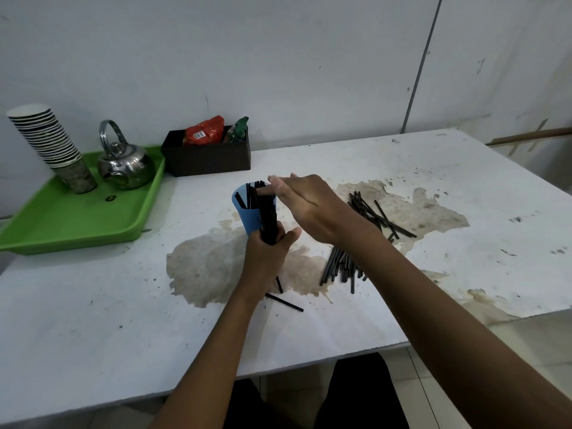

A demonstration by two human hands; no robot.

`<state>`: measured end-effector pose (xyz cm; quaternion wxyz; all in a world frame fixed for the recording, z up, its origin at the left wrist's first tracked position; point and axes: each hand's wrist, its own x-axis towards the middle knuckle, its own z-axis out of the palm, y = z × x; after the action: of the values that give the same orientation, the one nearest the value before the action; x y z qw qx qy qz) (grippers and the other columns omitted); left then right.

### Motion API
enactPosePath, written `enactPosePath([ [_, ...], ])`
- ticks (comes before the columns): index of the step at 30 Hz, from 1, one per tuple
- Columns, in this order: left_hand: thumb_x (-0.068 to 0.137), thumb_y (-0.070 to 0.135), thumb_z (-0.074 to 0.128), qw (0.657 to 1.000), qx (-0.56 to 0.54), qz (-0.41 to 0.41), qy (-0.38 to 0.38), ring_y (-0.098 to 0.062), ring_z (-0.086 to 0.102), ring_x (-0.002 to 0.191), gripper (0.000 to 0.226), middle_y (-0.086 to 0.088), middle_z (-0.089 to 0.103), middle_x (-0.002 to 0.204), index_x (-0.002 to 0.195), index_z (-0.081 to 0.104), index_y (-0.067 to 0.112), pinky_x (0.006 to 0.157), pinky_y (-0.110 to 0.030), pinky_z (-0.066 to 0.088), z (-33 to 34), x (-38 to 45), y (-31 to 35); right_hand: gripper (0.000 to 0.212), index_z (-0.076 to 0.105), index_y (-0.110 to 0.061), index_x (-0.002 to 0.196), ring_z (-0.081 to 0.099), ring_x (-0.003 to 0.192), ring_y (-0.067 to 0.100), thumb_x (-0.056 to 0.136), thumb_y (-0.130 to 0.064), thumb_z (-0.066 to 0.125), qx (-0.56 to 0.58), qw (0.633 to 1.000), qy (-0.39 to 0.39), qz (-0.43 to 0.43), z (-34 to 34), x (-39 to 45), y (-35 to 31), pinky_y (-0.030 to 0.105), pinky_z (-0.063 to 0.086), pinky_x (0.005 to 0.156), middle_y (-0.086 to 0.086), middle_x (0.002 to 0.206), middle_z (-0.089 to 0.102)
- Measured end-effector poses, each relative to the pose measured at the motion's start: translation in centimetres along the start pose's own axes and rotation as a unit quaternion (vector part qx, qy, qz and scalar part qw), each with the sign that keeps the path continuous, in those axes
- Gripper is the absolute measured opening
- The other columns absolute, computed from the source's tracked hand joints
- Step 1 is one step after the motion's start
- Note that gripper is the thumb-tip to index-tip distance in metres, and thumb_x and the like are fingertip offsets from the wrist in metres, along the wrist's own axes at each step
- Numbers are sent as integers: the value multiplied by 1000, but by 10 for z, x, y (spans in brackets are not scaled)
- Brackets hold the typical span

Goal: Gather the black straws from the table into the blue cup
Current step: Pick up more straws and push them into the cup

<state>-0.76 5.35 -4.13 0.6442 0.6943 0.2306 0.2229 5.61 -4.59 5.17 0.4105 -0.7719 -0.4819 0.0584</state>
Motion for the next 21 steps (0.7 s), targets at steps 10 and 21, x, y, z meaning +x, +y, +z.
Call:
enactPosePath([
  [10, 84, 15, 74, 999, 7, 39, 8, -5, 41, 46, 35, -2, 44, 55, 66, 44, 12, 49, -16, 39, 1, -3, -4, 44, 62, -16, 132, 51, 130, 6, 106, -35, 32, 87, 996, 24, 20, 9, -7, 8, 15, 37, 106, -2, 135, 61],
  [21, 87, 7, 67, 995, 74, 59, 15, -6, 56, 49, 21, 2, 59, 57, 71, 57, 15, 47, -16, 44, 0, -6, -4, 29, 72, -18, 116, 44, 137, 13, 98, -32, 54, -135, 989, 20, -64, 18, -8, 17, 37, 40, 109, -2, 131, 65],
])
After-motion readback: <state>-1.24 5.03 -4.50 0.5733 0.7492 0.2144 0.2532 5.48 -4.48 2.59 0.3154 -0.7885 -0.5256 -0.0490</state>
